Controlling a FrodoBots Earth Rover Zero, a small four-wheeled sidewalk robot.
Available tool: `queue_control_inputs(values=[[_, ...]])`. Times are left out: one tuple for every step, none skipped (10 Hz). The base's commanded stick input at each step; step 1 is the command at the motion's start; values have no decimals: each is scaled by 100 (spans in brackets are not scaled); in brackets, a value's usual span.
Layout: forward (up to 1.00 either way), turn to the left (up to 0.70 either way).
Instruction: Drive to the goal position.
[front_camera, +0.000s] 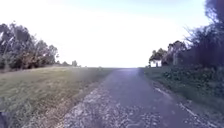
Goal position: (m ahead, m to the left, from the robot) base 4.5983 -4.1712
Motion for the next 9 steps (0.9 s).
queue_control_inputs(values=[[50, 0], [50, -11], [50, -41], [50, -25], [50, -3], [50, -1], [50, 0], [50, 0], [50, 0]])
